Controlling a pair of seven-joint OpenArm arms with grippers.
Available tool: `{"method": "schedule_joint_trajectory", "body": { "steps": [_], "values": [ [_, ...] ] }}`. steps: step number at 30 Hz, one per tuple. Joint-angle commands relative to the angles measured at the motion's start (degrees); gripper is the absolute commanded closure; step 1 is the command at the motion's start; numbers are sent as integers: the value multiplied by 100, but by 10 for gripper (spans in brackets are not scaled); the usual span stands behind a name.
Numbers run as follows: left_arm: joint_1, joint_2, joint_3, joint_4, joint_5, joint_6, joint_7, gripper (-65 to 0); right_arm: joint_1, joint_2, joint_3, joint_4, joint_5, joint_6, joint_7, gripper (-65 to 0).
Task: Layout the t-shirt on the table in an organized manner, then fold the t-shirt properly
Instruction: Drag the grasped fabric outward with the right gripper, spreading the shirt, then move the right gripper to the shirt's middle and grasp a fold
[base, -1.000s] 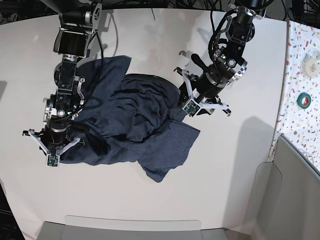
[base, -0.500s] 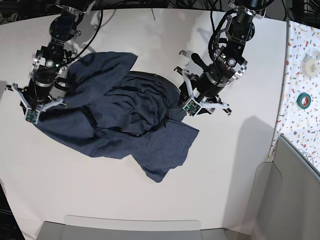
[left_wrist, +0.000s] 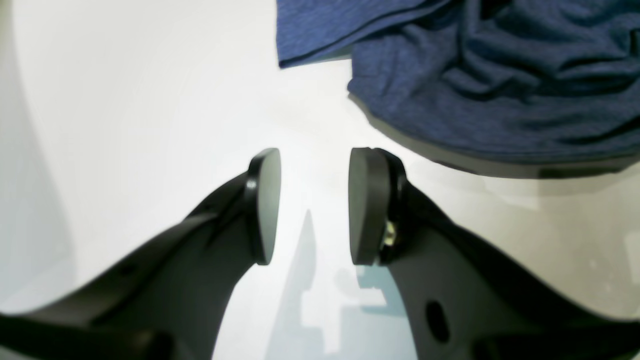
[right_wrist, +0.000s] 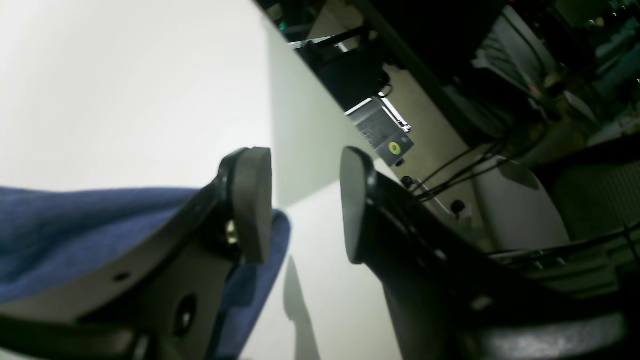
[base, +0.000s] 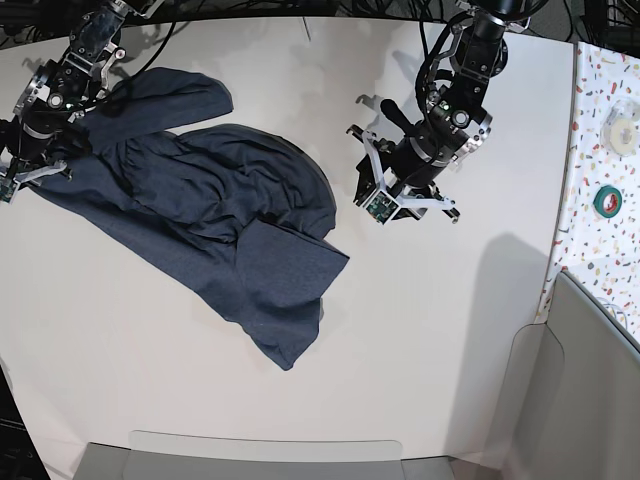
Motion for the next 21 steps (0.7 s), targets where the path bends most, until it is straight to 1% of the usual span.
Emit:
{"method": "schedule_joint_trajectory", "body": {
  "steps": [1, 8, 10, 14, 15, 17, 20, 21],
  "values": [
    [4, -13, -6, 122, -5, 41, -81, -224, 2, 25, -124, 130, -24, -27, 187, -230],
    [153, -13, -6, 131, -5, 41, -108, -224, -59, -160, -1188, 877, 63, -27, 205, -231],
    [153, -13, -6, 131, -5, 41, -108, -224, 29, -186, -1672, 1035, 55, -27, 205, -231],
    [233, -13, -15, 131, -5, 41, -99, -224, 319, -204, -2911, 947, -16, -27, 90, -231],
    [233, -13, -15, 131, -5, 41, -81, -224, 424, -256, -3316, 815, -148, -27, -68, -231],
    [259, -13, -15, 131, -5, 41, -64, -224, 697, -450, -4089, 385, -772, 52, -437, -231],
    [312, -30, -50, 131, 12, 41, -64, -224, 846, -599, -5012, -275, -1818, 360, -516, -231],
    [312, -30, -50, 131, 12, 41, -64, -224, 881, -652, -5223, -451, -2038, 413, -534, -231]
  ]
}}
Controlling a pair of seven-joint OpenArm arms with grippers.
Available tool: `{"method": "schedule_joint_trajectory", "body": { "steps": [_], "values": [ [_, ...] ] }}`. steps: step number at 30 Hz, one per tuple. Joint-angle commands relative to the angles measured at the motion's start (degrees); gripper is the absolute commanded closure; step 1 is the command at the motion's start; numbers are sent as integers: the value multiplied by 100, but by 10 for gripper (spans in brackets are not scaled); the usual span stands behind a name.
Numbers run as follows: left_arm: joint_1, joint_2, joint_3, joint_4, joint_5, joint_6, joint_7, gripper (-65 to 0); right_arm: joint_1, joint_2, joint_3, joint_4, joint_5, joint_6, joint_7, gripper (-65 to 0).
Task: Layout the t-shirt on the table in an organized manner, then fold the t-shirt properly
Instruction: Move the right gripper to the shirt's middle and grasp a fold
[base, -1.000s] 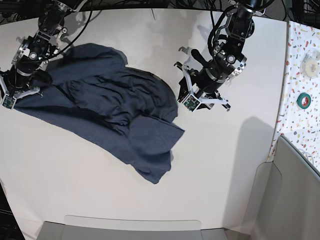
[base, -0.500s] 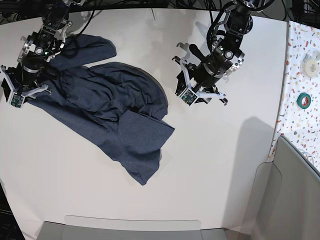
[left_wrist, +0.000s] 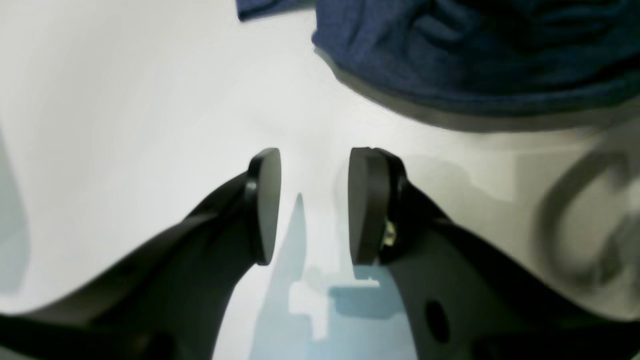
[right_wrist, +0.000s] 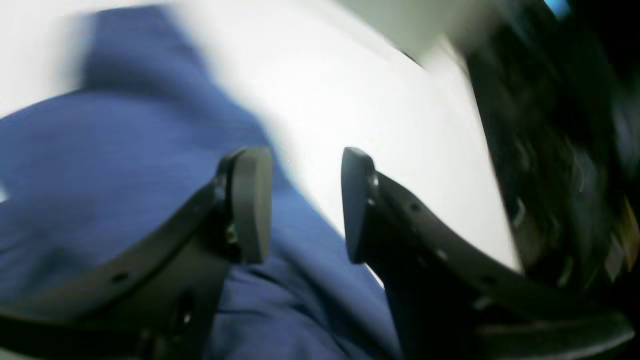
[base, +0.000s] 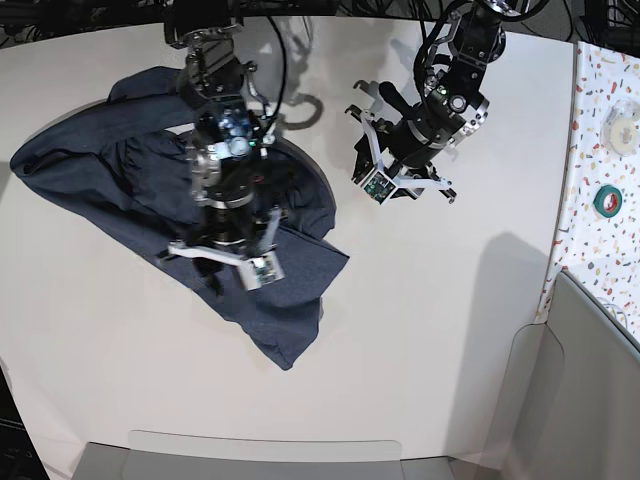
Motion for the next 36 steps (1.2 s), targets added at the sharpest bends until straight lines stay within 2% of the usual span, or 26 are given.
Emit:
{"method": "schedule_joint_trajectory", "body": {
  "steps": [1, 5, 12, 17, 25, 32, 36],
  "values": [
    [-49, -21, -35, 120, 8, 36, -88, -224, 141, -64, -134, -78, -214, -20, 69, -231],
    [13, -21, -35, 120, 25, 36, -88, -224, 334, -64, -485, -913, -302, 209, 60, -231],
    [13, -30, -35, 120, 25, 36, -88, -224, 651, -99, -529, -2258, -302, 218, 60, -231],
    [13, -30, -35, 120, 25, 36, -88, -224, 589, -108, -582, -2170, -345, 244, 8, -231],
    [13, -30, -35, 94, 25, 36, -79, -224, 404, -38, -1268, -1168, -345, 253, -1118, -231],
    [13, -30, -18, 94, 25, 36, -79, -224, 703, 24, -1259, -2153, -310, 244, -1126, -231],
    [13, -30, -18, 94, 8, 36, -79, -224, 791, 33, -1259, -2337, -310, 227, -1126, -231]
  ]
}}
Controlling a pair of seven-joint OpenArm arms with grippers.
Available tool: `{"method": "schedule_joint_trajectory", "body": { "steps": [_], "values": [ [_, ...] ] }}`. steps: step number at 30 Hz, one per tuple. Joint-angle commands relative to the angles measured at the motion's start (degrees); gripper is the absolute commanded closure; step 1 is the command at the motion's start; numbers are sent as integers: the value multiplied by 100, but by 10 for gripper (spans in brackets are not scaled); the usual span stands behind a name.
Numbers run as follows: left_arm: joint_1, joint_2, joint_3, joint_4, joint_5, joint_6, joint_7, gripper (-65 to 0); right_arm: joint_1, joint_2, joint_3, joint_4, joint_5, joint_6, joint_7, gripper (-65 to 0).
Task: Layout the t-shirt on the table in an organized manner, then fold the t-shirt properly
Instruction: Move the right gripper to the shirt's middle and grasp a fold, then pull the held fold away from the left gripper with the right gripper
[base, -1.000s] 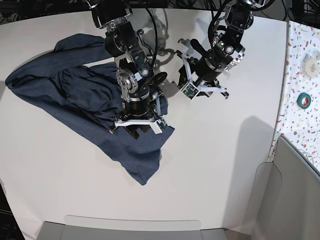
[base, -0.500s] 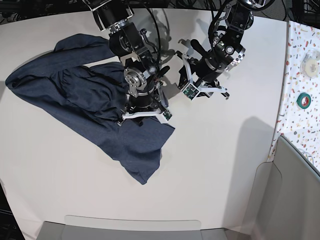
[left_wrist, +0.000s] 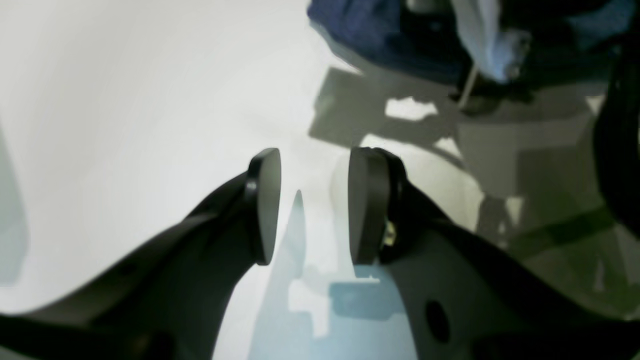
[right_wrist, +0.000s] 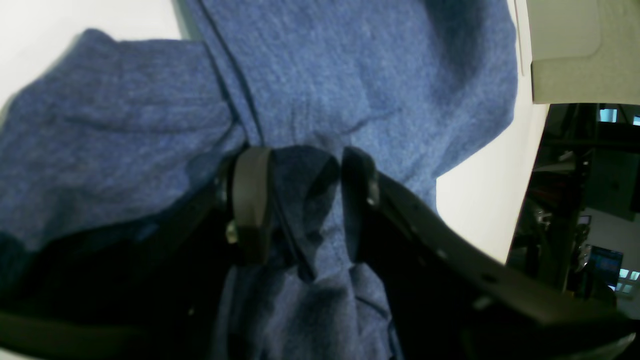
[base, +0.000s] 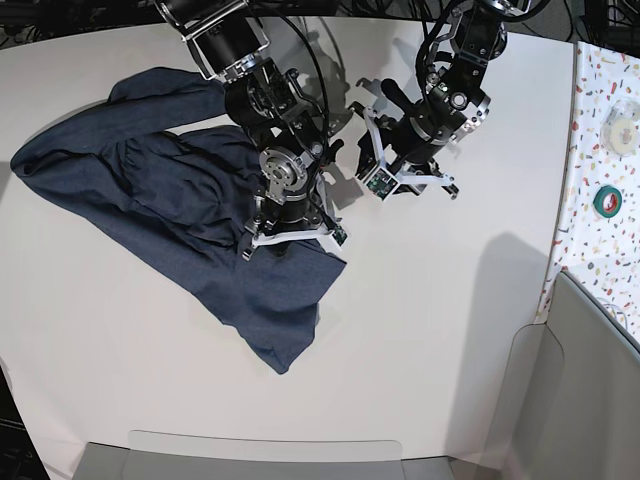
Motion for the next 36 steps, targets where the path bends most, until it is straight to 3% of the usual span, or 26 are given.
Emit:
{"method": "schedule_joint_trajectory", "body": {
  "steps": [1, 11, 13, 17, 25, 31, 36],
  "values": [
    [-38, -13, 2, 100, -34, 36, -81, -224, 81, -33, 9, 50, 26, 12, -38, -231],
    [-29, -13, -15, 100, -34, 36, -81, -224, 239, -68, 9, 76, -9, -14, -38, -226],
    [-29, -13, -15, 100, -34, 36, -81, -224, 318, -77, 9, 32, -18, -14, -64, -191],
    [85, -13, -15, 100, -16, 36, -107, -224, 424, -68, 35, 14, -18, -5, -73, -1],
    [94, -13, -15, 135, -25, 36, -116, -224, 749, -33, 290, 58, -18, -14, -143, 0],
    [208, -13, -24, 135, -16, 36, -134, -224, 1127, -24, 1723, 445, 26, -5, -29, 0],
    [314, -13, -24, 170, -16, 36, -134, -224, 1488, 275, 3428, 384, 35, -5, 463, 0]
  ]
}}
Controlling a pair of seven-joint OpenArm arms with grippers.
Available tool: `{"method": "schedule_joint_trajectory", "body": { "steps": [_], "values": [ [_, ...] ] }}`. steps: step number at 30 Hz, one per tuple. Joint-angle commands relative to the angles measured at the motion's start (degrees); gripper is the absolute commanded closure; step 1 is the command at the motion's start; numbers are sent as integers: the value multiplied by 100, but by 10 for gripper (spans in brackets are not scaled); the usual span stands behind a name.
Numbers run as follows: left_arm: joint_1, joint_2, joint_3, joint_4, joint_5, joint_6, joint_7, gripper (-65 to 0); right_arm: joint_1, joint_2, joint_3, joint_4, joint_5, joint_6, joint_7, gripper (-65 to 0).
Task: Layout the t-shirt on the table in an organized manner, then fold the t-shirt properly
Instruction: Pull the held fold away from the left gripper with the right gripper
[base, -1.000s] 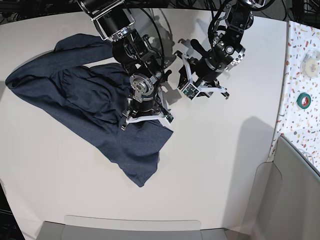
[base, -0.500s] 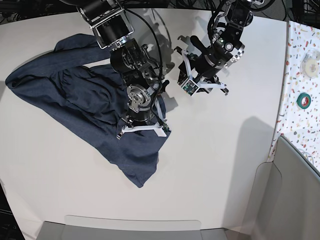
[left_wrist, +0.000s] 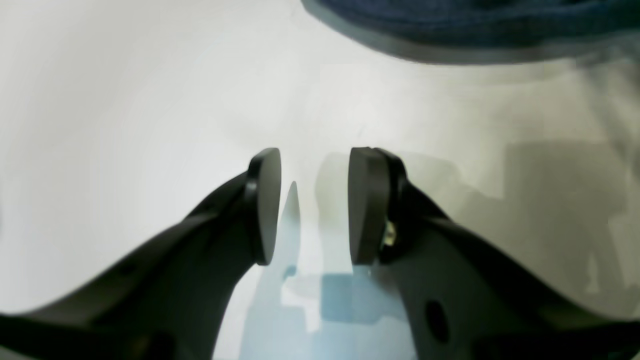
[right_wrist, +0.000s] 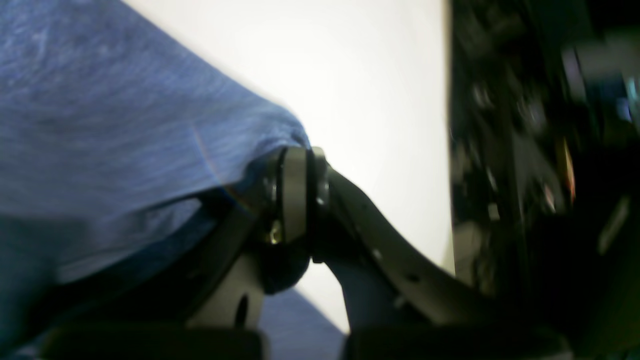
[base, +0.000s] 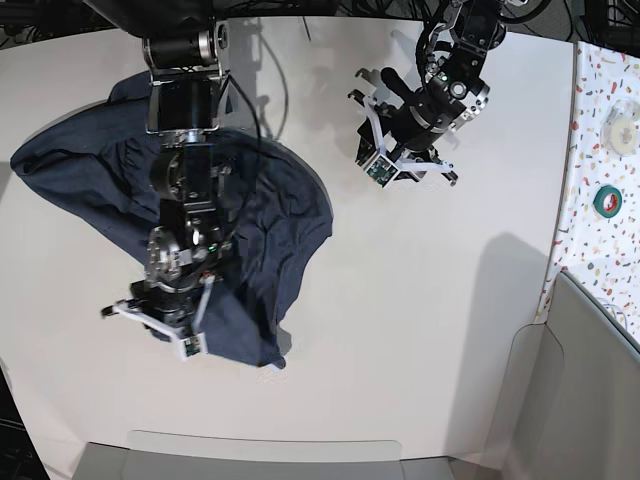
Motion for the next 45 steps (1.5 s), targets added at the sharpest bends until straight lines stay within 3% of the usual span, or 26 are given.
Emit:
{"method": "schedule_joint_trajectory", "body": {
  "steps": [1, 7, 11, 17, 21, 24, 26, 27, 29, 30, 31, 33, 39, 42, 45],
  "values": [
    [4, -13, -18, 155, -21, 28, -112, -224, 152, 151, 340, -21, -85, -62, 116, 0],
    [13, -13, -9, 182, -21, 28, -112, -224, 337, 748, 1861, -848, -41, -71, 855, 0],
    [118, -13, 17, 182, -21, 28, -112, -224, 337, 1302, 2529, -1322, 354, -80, 978, -11],
    [136, -13, 35, 190, -21, 28, -112, -224, 293, 1777, 2854, -1322, 838, -80, 960, -240],
    [188, -13, 9, 375, -21, 28, -59, -224, -24, 1768, 2854, -294, 847, -36, 618, -295],
    [285, -13, -18, 560, -21, 28, -50, -223, -349, 1487, 2837, 981, 1102, 43, 327, -295],
    [294, -13, 44, 692, -12, 19, -42, -195, -595, 1206, 2713, 1807, 1409, 413, 143, -292],
    [294, -13, 105, 727, -38, 10, 11, -151, -709, 1056, 2502, 2159, 1576, 720, -42, -268],
    [215, 31, 360, 727, -56, 10, 398, -42, -876, 819, 1975, 2572, 1717, 1116, -481, -137],
    [65, 66, 492, 709, -65, 10, 644, -1, -938, 713, 1746, 2678, 1726, 1142, -613, -59],
    [-225, 189, 677, 709, -65, 1, 925, 0, -1026, 599, 1500, 2722, 1699, 1160, -719, 0],
    [-708, 462, 949, 700, -65, -166, 1506, -6, -1131, 476, 1052, 2722, 1682, 1160, -895, 0],
    [-1464, 1614, 1116, 542, -65, -887, 2367, -5, -1140, 529, 894, 2379, 1673, 1142, -657, 0],
    [-1587, 2053, 1152, 226, -65, -948, 2561, -5, -780, 792, 1219, 1922, 1726, 1142, -640, 0],
    [-1587, 2202, 1160, -311, -65, -948, 2446, -6, -270, 1021, 1351, 1201, 1726, 1142, -534, 0]
  ]
}}
